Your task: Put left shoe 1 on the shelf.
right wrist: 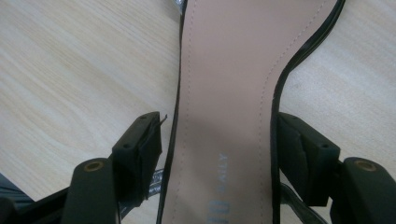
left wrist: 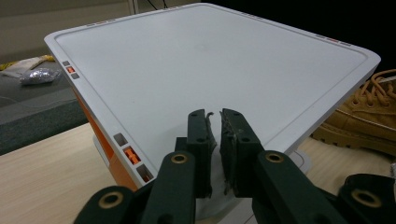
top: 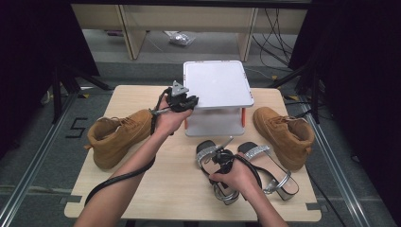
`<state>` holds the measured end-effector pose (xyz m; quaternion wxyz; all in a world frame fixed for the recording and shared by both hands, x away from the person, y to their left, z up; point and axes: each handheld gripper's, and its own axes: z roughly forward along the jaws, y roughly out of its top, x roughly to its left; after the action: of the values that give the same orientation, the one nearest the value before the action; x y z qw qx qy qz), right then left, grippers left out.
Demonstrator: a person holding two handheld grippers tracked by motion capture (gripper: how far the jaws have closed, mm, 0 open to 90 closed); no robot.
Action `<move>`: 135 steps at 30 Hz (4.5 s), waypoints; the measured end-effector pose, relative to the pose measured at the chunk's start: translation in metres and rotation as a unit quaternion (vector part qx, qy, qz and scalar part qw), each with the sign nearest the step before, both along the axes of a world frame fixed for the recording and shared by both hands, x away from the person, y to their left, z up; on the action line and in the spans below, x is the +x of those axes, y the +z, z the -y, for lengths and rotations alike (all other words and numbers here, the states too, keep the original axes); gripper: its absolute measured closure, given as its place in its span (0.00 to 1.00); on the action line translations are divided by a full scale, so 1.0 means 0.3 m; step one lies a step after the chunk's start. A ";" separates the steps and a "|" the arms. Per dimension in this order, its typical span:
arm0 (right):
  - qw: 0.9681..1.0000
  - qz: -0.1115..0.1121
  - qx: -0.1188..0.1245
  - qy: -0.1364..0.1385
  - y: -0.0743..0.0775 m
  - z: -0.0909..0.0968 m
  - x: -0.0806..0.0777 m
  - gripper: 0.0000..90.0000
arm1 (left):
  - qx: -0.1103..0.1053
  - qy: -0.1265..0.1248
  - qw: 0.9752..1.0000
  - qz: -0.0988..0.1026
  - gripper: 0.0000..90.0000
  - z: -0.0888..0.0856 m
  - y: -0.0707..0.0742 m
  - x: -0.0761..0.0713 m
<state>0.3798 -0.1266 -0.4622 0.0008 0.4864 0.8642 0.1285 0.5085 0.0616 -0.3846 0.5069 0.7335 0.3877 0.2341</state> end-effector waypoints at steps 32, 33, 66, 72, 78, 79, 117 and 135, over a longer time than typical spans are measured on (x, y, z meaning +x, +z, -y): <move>0.997 0.004 0.045 -0.065 0.013 0.000 0.055 0.48 | -0.001 0.001 1.000 -0.015 0.99 0.008 0.007 0.004; 0.997 0.004 0.045 -0.065 0.013 0.000 0.055 0.48 | -0.001 0.001 1.000 -0.015 0.99 0.008 0.007 0.004; 0.984 0.044 0.061 -0.162 -0.004 -0.163 0.321 0.47 | -0.011 -0.002 1.000 -0.016 0.99 0.001 0.002 0.006; 0.986 0.031 0.052 -0.158 -0.027 -0.177 0.330 0.47 | -0.010 -0.003 1.000 -0.016 0.99 0.000 0.003 0.006; 0.985 0.045 0.051 -0.160 -0.002 -0.186 0.311 0.41 | -0.011 -0.005 1.000 -0.016 0.99 -0.002 0.002 0.006; 0.984 0.052 0.059 -0.160 0.009 -0.181 0.303 0.41 | -0.011 -0.005 1.000 -0.015 0.99 -0.002 0.002 0.006; 0.991 0.073 0.110 -0.030 -0.048 -0.051 0.005 1.00 | -0.015 -0.005 1.000 -0.017 0.99 -0.003 0.001 0.007; 0.990 0.085 0.112 -0.027 -0.054 -0.090 0.030 1.00 | -0.016 -0.008 1.000 -0.014 0.99 -0.008 -0.002 0.007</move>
<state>0.3887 -0.0997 -0.4783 0.0237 0.4941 0.8276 0.2653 0.5106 0.0641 -0.3851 0.5148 0.7315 0.3927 0.2136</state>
